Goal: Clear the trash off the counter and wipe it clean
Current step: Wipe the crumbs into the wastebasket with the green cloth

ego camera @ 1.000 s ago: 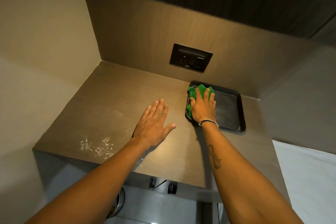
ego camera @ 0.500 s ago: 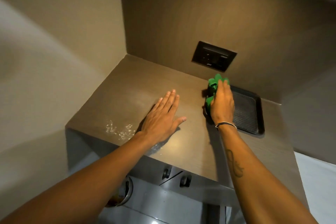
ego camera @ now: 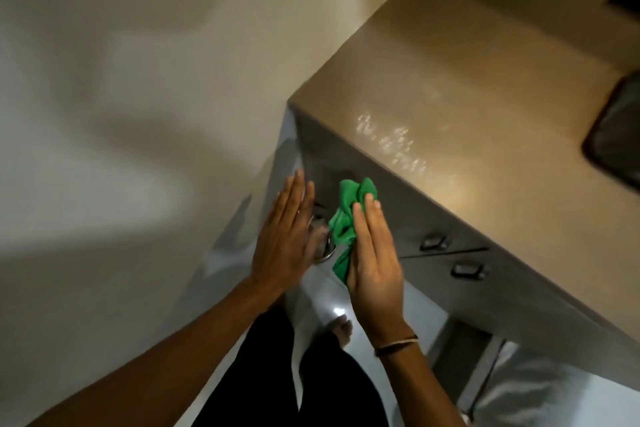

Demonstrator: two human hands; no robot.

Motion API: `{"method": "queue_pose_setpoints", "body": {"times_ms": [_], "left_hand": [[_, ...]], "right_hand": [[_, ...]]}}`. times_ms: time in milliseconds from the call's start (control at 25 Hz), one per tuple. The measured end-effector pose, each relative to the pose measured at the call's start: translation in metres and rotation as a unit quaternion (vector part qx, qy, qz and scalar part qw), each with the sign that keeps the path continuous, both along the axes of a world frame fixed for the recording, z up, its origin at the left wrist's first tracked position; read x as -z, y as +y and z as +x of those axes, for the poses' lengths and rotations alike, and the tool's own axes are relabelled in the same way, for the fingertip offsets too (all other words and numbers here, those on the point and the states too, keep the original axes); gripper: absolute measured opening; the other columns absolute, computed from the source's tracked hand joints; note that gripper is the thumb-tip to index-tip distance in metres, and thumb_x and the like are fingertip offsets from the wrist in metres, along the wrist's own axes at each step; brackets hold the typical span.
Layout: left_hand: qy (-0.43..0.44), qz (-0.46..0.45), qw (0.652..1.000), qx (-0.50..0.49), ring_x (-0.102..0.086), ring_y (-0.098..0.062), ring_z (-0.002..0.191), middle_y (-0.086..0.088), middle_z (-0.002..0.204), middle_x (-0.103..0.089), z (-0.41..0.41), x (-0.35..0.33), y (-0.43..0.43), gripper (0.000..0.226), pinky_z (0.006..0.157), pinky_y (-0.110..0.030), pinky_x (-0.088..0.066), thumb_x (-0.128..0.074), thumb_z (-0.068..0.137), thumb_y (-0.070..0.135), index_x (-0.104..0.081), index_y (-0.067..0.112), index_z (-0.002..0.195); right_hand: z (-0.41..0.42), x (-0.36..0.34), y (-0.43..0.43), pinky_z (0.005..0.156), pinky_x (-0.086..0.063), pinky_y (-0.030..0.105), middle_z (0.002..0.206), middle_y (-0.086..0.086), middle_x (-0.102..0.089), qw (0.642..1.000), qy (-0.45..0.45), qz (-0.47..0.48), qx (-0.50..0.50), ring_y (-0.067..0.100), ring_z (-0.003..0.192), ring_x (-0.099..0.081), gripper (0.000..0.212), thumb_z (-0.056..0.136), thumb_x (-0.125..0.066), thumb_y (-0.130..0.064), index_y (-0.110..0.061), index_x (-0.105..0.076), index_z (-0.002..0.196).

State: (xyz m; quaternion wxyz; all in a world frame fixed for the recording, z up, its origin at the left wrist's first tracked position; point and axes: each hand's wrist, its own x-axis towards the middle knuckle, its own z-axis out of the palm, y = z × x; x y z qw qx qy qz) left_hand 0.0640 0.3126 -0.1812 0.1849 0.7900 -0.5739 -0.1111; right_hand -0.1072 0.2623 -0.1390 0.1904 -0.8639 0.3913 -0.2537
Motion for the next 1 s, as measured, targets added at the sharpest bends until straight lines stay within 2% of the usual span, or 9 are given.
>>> {"method": "queue_pose_setpoints", "body": {"times_ms": [120, 200, 400, 560, 600, 720, 840, 920, 1000], "left_hand": [[-0.003, 0.108, 0.994, -0.029, 0.004, -0.025, 0.164, -0.011, 0.177, 0.0, 0.007, 0.085, 0.047, 0.083, 0.132, -0.046, -0.017, -0.039, 0.107, 0.057, -0.007, 0.009, 0.167], [0.019, 0.15, 0.988, -0.029, 0.003, -0.026, 0.164, -0.011, 0.177, 0.0, 0.006, 0.135, 0.054, 0.084, 0.132, -0.047, -0.017, -0.033, 0.106, 0.062, -0.003, 0.013, 0.167], [0.087, 0.144, 0.985, -0.046, -0.012, -0.032, 0.162, -0.017, 0.174, -0.019, 0.007, 0.276, 0.037, 0.083, 0.13, -0.054, -0.024, -0.021, 0.103, 0.07, -0.005, 0.017, 0.166], [0.1, 0.108, 0.981, -0.122, -0.036, -0.054, 0.148, -0.038, 0.158, -0.039, 0.01, 0.373, 0.026, 0.084, 0.115, -0.071, -0.039, -0.072, 0.098, 0.024, -0.016, 0.011, 0.159], [0.146, 0.125, 0.966, -0.172, -0.038, -0.057, 0.146, -0.039, 0.159, -0.036, 0.009, 0.391, 0.022, 0.084, 0.114, -0.073, -0.039, -0.072, 0.098, 0.019, -0.017, 0.008, 0.16], [0.299, 0.226, 0.881, -0.289, -0.04, -0.05, 0.147, -0.031, 0.167, -0.027, 0.014, 0.45, 0.011, 0.097, 0.115, -0.065, -0.043, -0.063, 0.101, 0.044, 0.0, 0.009, 0.166], [0.431, 0.193, 0.785, -0.401, -0.069, -0.04, 0.118, -0.015, 0.144, -0.063, 0.033, 0.506, 0.01, 0.083, 0.091, -0.06, -0.062, -0.072, 0.085, 0.062, -0.035, 0.034, 0.154], [0.442, 0.197, 0.769, -0.417, -0.07, -0.033, 0.116, -0.006, 0.134, -0.069, 0.038, 0.516, 0.011, 0.076, 0.093, -0.056, -0.062, -0.069, 0.079, 0.069, -0.049, 0.035, 0.143], [0.44, 0.195, 0.765, -0.429, -0.067, -0.03, 0.117, -0.007, 0.138, -0.066, 0.029, 0.465, 0.011, 0.074, 0.098, -0.053, -0.06, -0.066, 0.082, 0.059, -0.048, 0.027, 0.147]], "right_hand": [[0.008, 0.087, 0.02, 0.121, -0.039, 0.044, 0.171, 0.016, -0.026, 0.986, 0.129, 0.099, -0.027, 0.032, 0.158, -0.027, 0.091, 0.084, -0.079, 0.001, -0.005, -0.03, 0.161], [0.01, 0.145, 0.02, 0.115, -0.039, 0.041, 0.169, 0.017, -0.028, 0.971, 0.187, 0.147, -0.039, 0.035, 0.155, -0.033, 0.104, 0.074, -0.09, -0.004, -0.005, -0.031, 0.16], [0.018, 0.308, -0.002, 0.103, -0.053, 0.045, 0.164, 0.022, -0.037, 0.957, 0.236, 0.158, -0.051, 0.041, 0.151, -0.039, 0.094, 0.077, -0.086, -0.002, -0.001, -0.038, 0.157], [0.032, 0.415, -0.02, 0.104, -0.051, 0.052, 0.161, 0.025, -0.041, 0.955, 0.249, 0.145, -0.073, 0.045, 0.148, -0.042, 0.095, 0.075, -0.089, -0.009, 0.001, -0.04, 0.156], [0.033, 0.439, -0.024, 0.105, -0.05, 0.053, 0.161, 0.025, -0.041, 0.953, 0.254, 0.148, -0.07, 0.046, 0.148, -0.042, 0.097, 0.074, -0.09, -0.013, 0.0, -0.039, 0.156], [0.032, 0.493, -0.029, 0.107, -0.048, 0.055, 0.164, 0.024, -0.037, 0.951, 0.26, 0.147, -0.076, 0.045, 0.15, -0.039, 0.098, 0.077, -0.089, -0.021, -0.003, -0.037, 0.158], [0.029, 0.506, -0.027, 0.108, -0.048, 0.055, 0.165, 0.022, -0.037, 0.953, 0.255, 0.143, -0.082, 0.043, 0.151, -0.037, 0.098, 0.078, -0.089, -0.022, -0.003, -0.036, 0.158], [0.024, 0.493, -0.028, 0.108, -0.048, 0.052, 0.164, 0.022, -0.038, 0.956, 0.248, 0.141, -0.075, 0.043, 0.151, -0.039, 0.099, 0.077, -0.09, -0.021, -0.003, -0.036, 0.158], [0.02, 0.458, -0.024, 0.109, -0.049, 0.05, 0.164, 0.022, -0.039, 0.959, 0.239, 0.149, -0.045, 0.041, 0.151, -0.04, 0.098, 0.078, -0.09, -0.02, -0.002, -0.036, 0.158]]}}
